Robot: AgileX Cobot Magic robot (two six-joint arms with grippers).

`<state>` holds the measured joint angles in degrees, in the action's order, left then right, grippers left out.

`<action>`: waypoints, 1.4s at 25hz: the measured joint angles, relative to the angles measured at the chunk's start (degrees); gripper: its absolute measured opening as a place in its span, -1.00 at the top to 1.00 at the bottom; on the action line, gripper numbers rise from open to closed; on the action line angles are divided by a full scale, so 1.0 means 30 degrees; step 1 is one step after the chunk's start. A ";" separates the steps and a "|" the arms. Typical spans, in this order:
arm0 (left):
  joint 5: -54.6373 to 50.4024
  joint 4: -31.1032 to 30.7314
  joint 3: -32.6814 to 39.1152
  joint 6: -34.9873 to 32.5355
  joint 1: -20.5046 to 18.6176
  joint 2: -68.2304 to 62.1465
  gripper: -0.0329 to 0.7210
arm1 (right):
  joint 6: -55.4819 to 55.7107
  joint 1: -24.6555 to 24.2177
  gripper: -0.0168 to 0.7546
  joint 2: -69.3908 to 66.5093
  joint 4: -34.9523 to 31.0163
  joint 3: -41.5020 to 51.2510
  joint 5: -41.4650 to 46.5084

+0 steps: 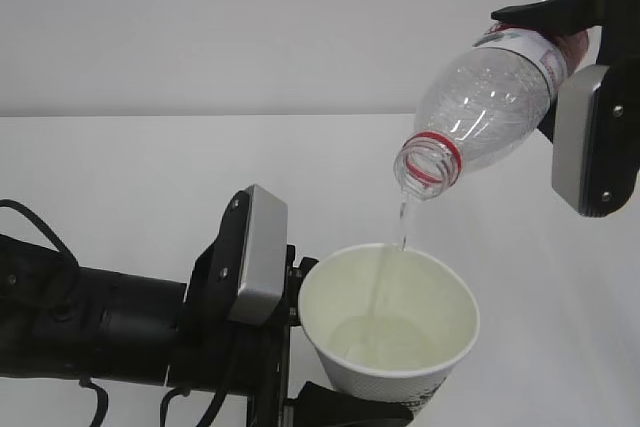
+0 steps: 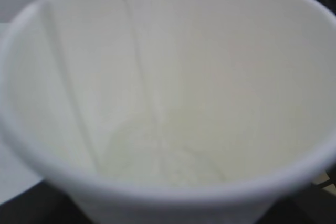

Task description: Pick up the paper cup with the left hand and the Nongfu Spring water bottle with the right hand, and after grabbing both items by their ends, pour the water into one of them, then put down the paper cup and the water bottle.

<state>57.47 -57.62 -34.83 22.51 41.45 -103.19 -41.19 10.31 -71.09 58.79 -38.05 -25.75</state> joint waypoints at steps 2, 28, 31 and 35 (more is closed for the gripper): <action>0.0000 -0.0079 0.0000 0.0000 0.0000 0.0000 -0.53 | 0.0000 0.0000 -0.30 0.0000 0.0000 0.0000 0.0000; 0.0354 -0.0195 0.0000 0.0000 0.0000 0.0000 -0.53 | -0.0472 0.0000 -0.30 0.0000 0.0000 0.0000 -0.0097; 0.0354 -0.0209 0.0000 0.0000 0.0000 -0.0059 -0.53 | -0.0472 0.0000 -0.30 0.0000 0.0000 0.0000 -0.0145; 0.0354 -0.0239 0.0000 0.0000 0.0000 -0.0193 -0.53 | -0.0498 0.0000 -0.30 0.0000 0.0000 0.0000 -0.0145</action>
<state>58.53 -58.34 -34.83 22.51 41.45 -103.77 -42.68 10.31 -71.09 58.79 -38.05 -26.19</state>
